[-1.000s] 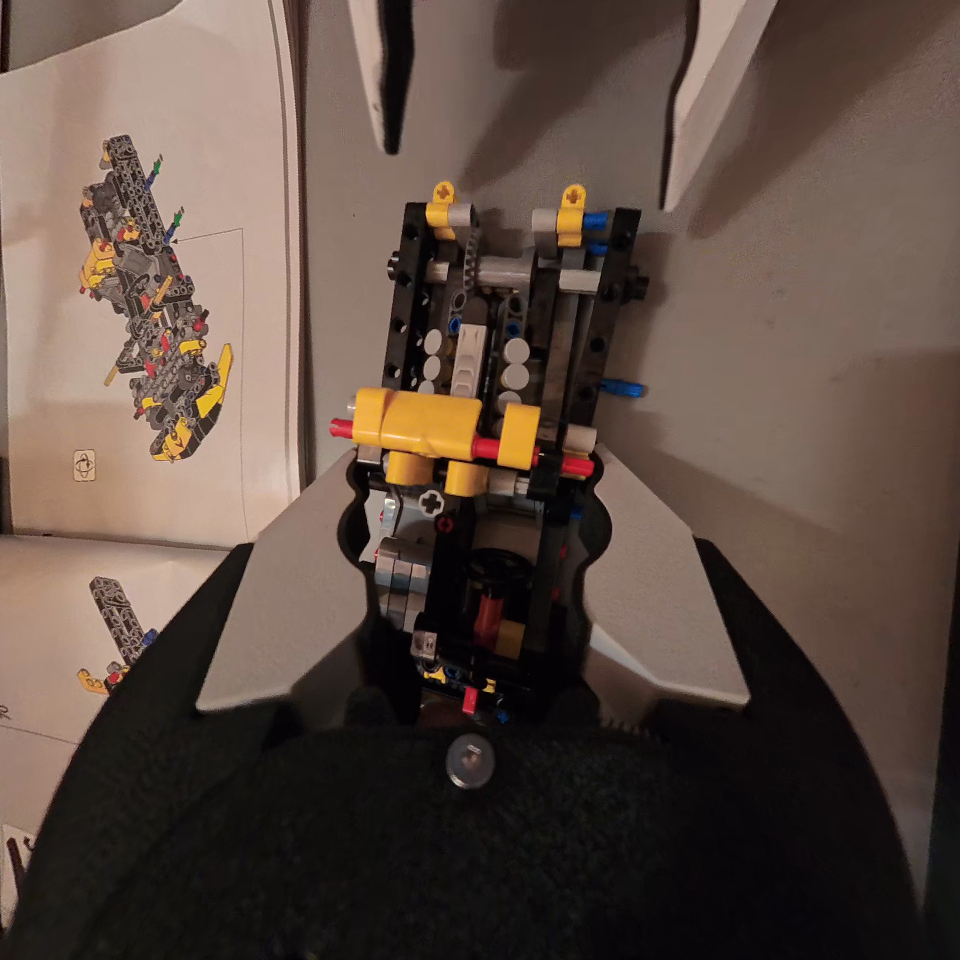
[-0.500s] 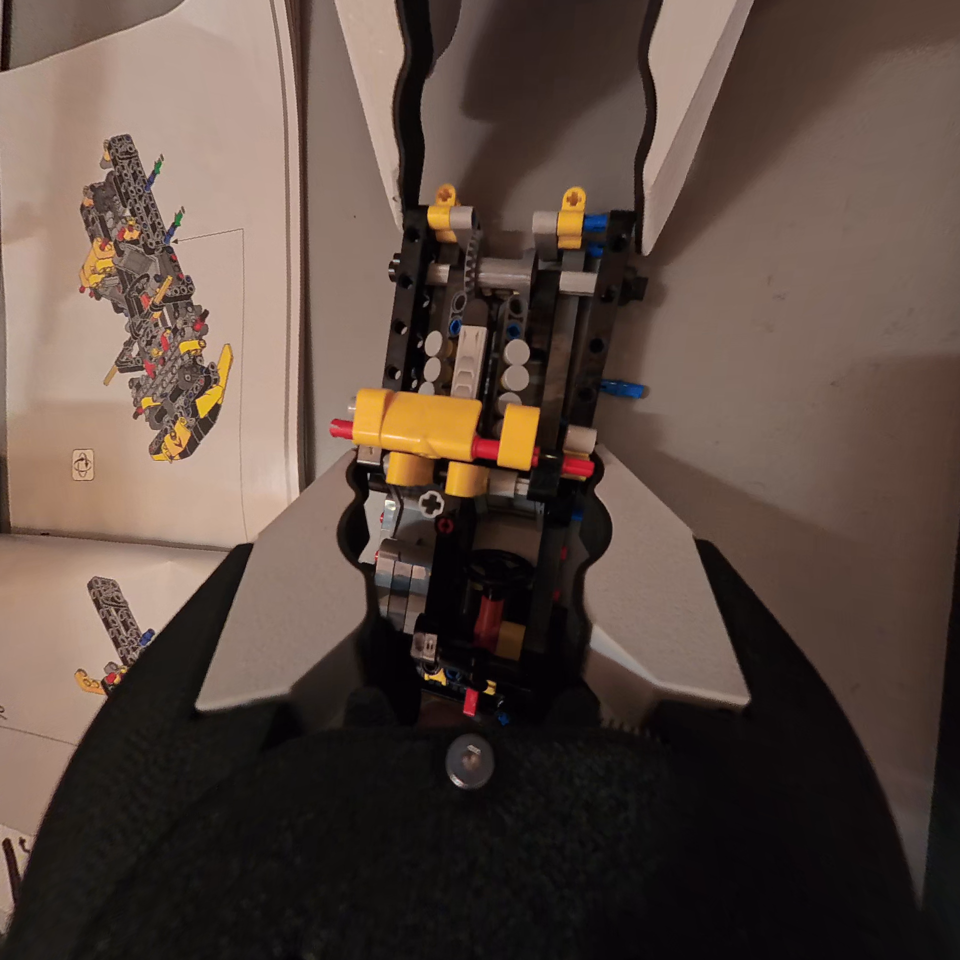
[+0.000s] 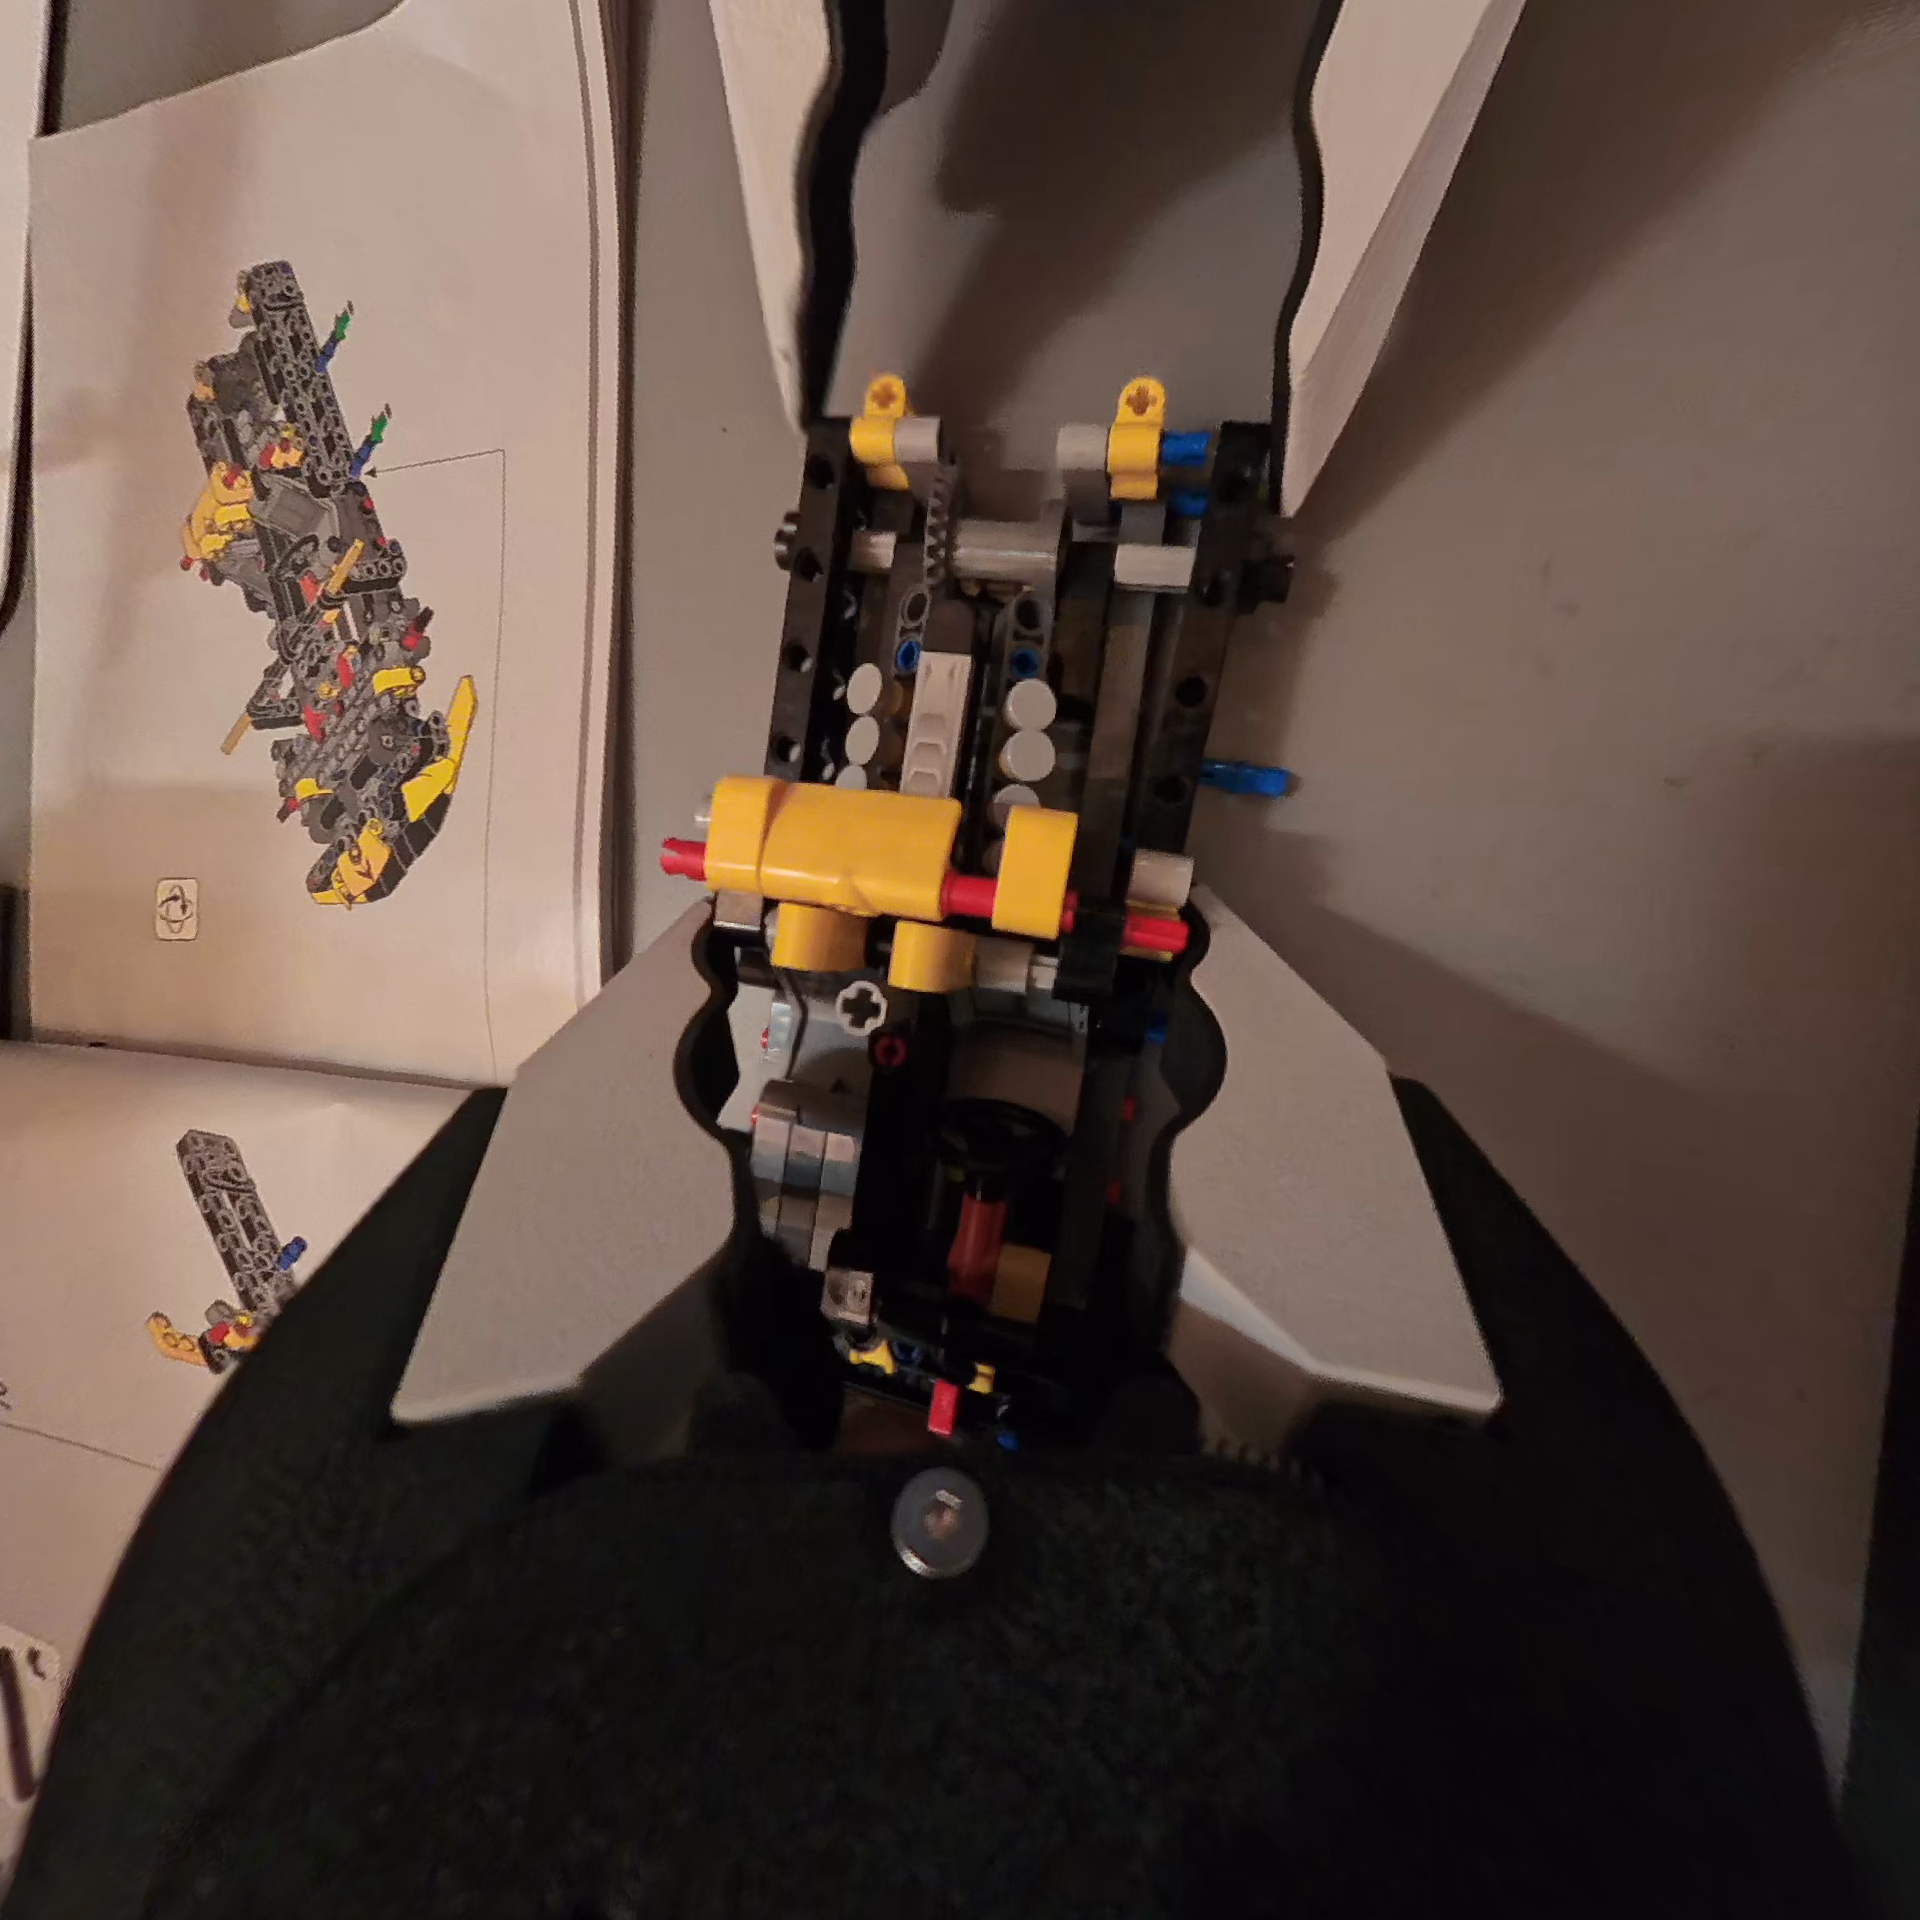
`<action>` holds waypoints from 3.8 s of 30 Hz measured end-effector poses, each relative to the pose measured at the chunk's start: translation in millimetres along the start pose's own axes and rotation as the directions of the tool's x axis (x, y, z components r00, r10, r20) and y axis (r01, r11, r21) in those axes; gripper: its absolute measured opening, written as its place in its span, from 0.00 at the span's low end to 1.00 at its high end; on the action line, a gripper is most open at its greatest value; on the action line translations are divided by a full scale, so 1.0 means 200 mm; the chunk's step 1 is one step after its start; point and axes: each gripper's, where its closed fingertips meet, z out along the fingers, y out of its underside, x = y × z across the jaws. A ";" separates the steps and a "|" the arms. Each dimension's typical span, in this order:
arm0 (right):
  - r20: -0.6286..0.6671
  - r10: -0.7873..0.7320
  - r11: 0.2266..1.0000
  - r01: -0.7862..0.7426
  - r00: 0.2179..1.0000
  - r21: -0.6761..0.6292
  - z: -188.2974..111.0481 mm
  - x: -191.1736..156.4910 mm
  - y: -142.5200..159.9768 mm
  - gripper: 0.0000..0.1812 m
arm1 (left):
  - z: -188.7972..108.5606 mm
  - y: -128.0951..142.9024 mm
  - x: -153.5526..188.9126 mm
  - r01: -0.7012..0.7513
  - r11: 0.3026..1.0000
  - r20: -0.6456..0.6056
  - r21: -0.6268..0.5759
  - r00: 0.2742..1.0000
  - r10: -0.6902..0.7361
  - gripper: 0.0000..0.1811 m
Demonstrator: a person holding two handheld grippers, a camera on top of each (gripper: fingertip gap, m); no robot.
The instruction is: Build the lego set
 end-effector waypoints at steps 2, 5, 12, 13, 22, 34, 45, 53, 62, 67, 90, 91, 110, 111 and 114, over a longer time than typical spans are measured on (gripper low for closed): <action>-0.086 -0.034 0.999 0.036 0.996 0.022 -0.02 0.03 0.00 0.52 | 0.00 0.00 0.00 0.003 1.000 0.007 0.002 1.000 -0.003 0.46; -0.149 -0.158 0.987 0.161 0.976 0.007 -0.04 0.00 -0.03 0.44 | 0.00 0.00 0.00 0.006 1.000 0.011 0.001 1.000 -0.007 0.46; -0.113 -0.210 0.974 0.198 0.971 -0.106 -0.02 -0.10 0.00 0.21 | 0.00 0.00 0.00 0.006 1.000 0.022 0.004 1.000 -0.006 0.46; -0.066 -0.165 0.982 0.157 0.984 -0.109 -0.01 -0.11 0.01 0.21 | 0.00 0.00 0.00 0.003 1.000 0.023 0.006 1.000 -0.003 0.46; 0.253 -0.074 0.962 0.136 0.965 -0.235 0.01 -0.13 0.06 0.19 | 0.00 0.00 0.00 0.008 1.000 0.017 0.005 1.000 -0.008 0.46; 0.141 -0.037 0.988 0.057 0.989 -0.144 0.03 -0.13 0.04 0.18 | 0.00 0.00 -0.01 0.029 1.000 0.023 -0.001 0.999 -0.028 0.46; 0.160 -0.083 0.975 0.113 0.984 -0.193 0.03 -0.14 0.04 0.18 | 0.00 0.00 0.00 0.041 0.999 0.018 -0.012 0.999 -0.040 0.46; 0.106 0.062 0.949 -0.026 0.992 -0.313 0.02 -0.15 0.05 0.18 | 0.00 0.00 0.00 0.064 0.998 0.027 -0.023 0.998 -0.063 0.46; 0.082 0.054 0.989 -0.042 0.995 -0.142 0.02 -0.14 0.03 0.19 | 0.00 0.01 0.00 0.044 0.999 0.032 -0.005 0.999 -0.044 0.46; 0.029 0.006 0.996 -0.003 1.000 -0.094 -0.02 -0.14 0.03 0.18 | 0.00 0.00 0.00 0.042 0.999 0.033 -0.003 0.999 -0.042 0.47; -0.016 0.005 0.986 -0.008 1.000 -0.164 -0.04 -0.11 0.06 0.25 | 0.00 0.00 0.00 0.044 0.999 0.039 -0.002 0.998 -0.044 0.47; 0.018 0.020 0.991 -0.017 1.000 -0.133 -0.04 -0.12 0.05 0.25 | 0.00 0.00 0.00 0.044 0.999 0.039 -0.002 0.998 -0.044 0.47; 0.100 -0.015 0.999 0.019 0.995 -0.045 0.00 -0.13 0.01 0.17 | -0.01 0.00 0.01 0.054 0.999 0.041 -0.005 0.998 -0.054 0.46; 0.098 -0.019 0.998 0.024 0.995 -0.049 0.00 -0.13 0.01 0.17 | -0.01 0.00 0.01 0.055 0.999 0.042 -0.004 0.998 -0.054 0.46; 0.095 -0.007 0.999 0.011 0.995 -0.038 0.00 -0.13 0.01 0.17 | -0.01 0.00 0.01 0.052 0.999 0.045 0.000 0.998 -0.052 0.46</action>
